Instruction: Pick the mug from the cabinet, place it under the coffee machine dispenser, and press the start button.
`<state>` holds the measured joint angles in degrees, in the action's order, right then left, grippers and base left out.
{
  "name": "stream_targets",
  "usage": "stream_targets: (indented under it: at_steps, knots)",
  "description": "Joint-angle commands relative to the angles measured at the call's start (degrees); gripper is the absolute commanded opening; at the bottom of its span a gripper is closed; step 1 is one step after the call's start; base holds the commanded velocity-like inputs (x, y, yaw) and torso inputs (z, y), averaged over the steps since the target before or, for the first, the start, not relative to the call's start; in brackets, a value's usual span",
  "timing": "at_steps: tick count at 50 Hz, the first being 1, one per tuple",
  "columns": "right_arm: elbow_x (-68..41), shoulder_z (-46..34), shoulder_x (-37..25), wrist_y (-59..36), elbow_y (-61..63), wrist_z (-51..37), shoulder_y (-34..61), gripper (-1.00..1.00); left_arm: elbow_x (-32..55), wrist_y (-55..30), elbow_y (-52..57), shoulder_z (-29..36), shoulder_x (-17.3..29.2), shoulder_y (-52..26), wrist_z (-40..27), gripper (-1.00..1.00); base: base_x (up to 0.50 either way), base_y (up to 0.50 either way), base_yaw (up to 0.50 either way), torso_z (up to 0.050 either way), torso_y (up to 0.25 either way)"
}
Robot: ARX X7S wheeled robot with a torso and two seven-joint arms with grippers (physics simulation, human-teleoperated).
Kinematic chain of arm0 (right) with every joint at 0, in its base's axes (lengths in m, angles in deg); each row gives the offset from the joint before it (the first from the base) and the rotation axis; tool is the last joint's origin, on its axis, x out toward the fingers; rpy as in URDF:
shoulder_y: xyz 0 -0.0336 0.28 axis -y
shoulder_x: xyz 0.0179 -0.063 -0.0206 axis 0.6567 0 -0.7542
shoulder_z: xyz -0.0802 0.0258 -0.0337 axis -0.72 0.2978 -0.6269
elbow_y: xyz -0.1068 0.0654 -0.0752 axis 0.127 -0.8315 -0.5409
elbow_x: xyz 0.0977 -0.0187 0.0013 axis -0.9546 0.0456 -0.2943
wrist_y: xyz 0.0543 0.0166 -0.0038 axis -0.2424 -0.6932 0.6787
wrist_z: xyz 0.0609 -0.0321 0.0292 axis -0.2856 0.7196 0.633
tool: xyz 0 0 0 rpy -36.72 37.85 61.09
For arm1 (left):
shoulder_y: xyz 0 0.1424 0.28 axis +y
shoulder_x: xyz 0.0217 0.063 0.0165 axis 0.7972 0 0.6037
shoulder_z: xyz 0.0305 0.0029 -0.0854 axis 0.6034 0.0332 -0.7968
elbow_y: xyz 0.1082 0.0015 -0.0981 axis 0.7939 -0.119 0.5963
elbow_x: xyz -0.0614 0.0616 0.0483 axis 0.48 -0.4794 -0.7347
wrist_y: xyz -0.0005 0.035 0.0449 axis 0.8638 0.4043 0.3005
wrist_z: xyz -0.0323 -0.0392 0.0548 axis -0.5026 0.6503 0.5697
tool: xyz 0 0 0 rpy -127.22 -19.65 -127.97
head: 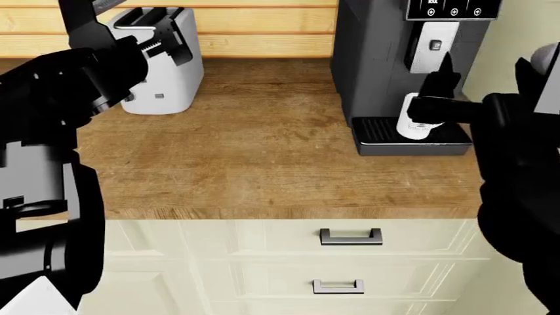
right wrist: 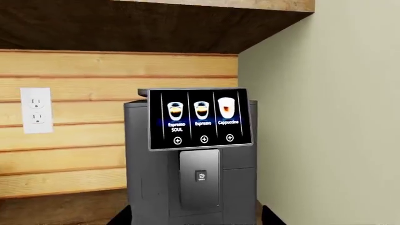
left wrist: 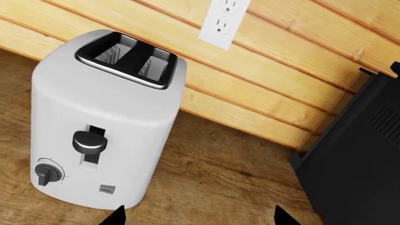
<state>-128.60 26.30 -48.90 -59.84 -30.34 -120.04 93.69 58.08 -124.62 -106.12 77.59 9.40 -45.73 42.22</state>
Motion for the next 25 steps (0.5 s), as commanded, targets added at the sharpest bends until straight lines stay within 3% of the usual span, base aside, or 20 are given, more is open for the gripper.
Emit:
stream_targets:
  at_steps: [1, 25]
  knots:
    - [-7.98, 4.87, -1.55, -4.47, 11.05, -4.28, -3.62, 1.00, 0.31, -0.34, 0.68, -0.01, 0.04, 0.25, -0.34, 1.00, 0.00, 0.00, 0.00, 0.000, 0.000]
    - [-11.55, 5.72, -1.36, -4.90, 13.60, -5.88, -3.71, 1.00, 0.58, 0.01, 0.27, 0.23, 0.26, 0.30, -0.42, 1.00, 0.00, 0.00, 0.00, 0.000, 0.000]
